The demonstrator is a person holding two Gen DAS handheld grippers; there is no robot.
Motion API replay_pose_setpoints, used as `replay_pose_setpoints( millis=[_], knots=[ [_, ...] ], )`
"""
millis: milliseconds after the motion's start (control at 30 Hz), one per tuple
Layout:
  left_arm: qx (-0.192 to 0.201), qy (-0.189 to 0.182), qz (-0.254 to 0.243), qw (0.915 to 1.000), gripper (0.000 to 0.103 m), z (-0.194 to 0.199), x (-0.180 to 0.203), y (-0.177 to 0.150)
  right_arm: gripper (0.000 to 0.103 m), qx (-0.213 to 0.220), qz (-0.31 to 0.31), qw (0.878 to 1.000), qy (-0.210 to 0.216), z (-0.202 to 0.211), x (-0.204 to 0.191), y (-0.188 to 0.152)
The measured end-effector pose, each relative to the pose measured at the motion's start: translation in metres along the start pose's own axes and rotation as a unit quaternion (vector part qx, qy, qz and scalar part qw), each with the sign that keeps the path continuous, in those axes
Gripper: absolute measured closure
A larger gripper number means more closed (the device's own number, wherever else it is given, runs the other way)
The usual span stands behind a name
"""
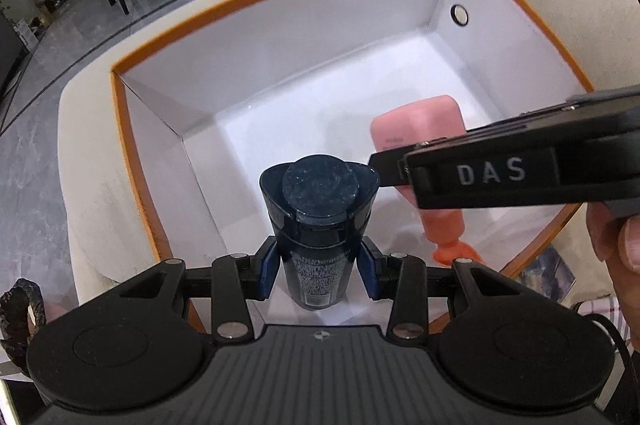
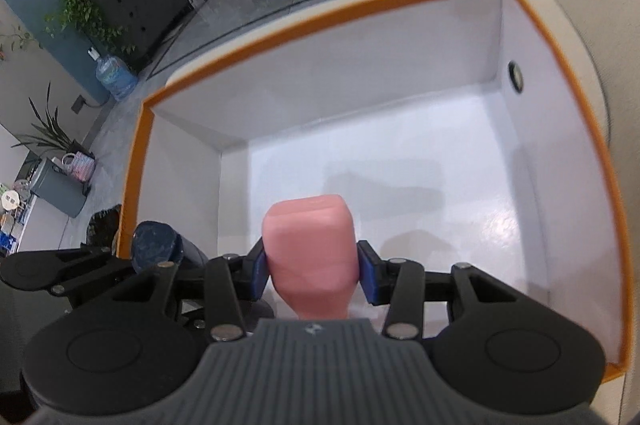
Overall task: Organize rigid objects
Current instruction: 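Carry the pink bottle and blue can over the orange box with both tools, then lower the pink bottle and blue can into the box and open both tools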
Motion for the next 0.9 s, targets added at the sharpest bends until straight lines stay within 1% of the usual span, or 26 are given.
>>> replay_pose_setpoints(
  millis=[133, 300, 400, 533, 667, 800, 867, 900],
  knots=[
    [-0.003, -0.001, 0.000, 1.0000, 0.056, -0.001, -0.001, -0.001, 0.059, -0.009, 0.001, 1.000, -0.001, -0.007, -0.002, -0.003],
    [-0.013, 0.003, 0.002, 0.9999, 0.056, -0.012, -0.005, 0.004, 0.059, -0.021, 0.015, 1.000, -0.004, -0.017, -0.010, -0.004],
    [-0.017, 0.005, 0.002, 0.9999, 0.056, -0.018, -0.004, 0.004, 0.059, -0.026, 0.018, 0.999, -0.013, -0.023, -0.013, -0.005],
    [-0.015, 0.006, 0.006, 0.9999, 0.056, -0.024, -0.006, 0.006, 0.059, -0.033, 0.026, 0.998, -0.037, -0.034, -0.013, -0.008],
    [-0.016, 0.012, 0.001, 0.9998, 0.053, -0.028, -0.006, 0.007, 0.059, -0.041, 0.029, 0.998, -0.047, -0.042, -0.013, -0.010],
    [-0.011, 0.017, -0.007, 0.9998, 0.047, -0.028, -0.004, 0.006, 0.056, -0.049, 0.029, 0.996, -0.063, -0.043, -0.016, -0.008],
    [-0.008, 0.009, -0.010, 0.9999, 0.043, -0.027, -0.003, 0.005, 0.054, -0.051, 0.024, 0.997, -0.060, -0.044, -0.016, -0.007],
    [-0.005, 0.004, -0.008, 0.9999, 0.043, -0.025, -0.002, 0.005, 0.054, -0.050, 0.021, 0.997, -0.061, -0.042, -0.015, -0.006]
  ],
)
Point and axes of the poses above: each gripper's, at about its wrist camera, not at the fingertips, and z roughly against the way its jaws point, x to its right, y to its top, the point moved 6 cm from there along -z, roughly the way its jaws point, and after that the axes turned 5 degrees about -y, right-handed, at the moved point
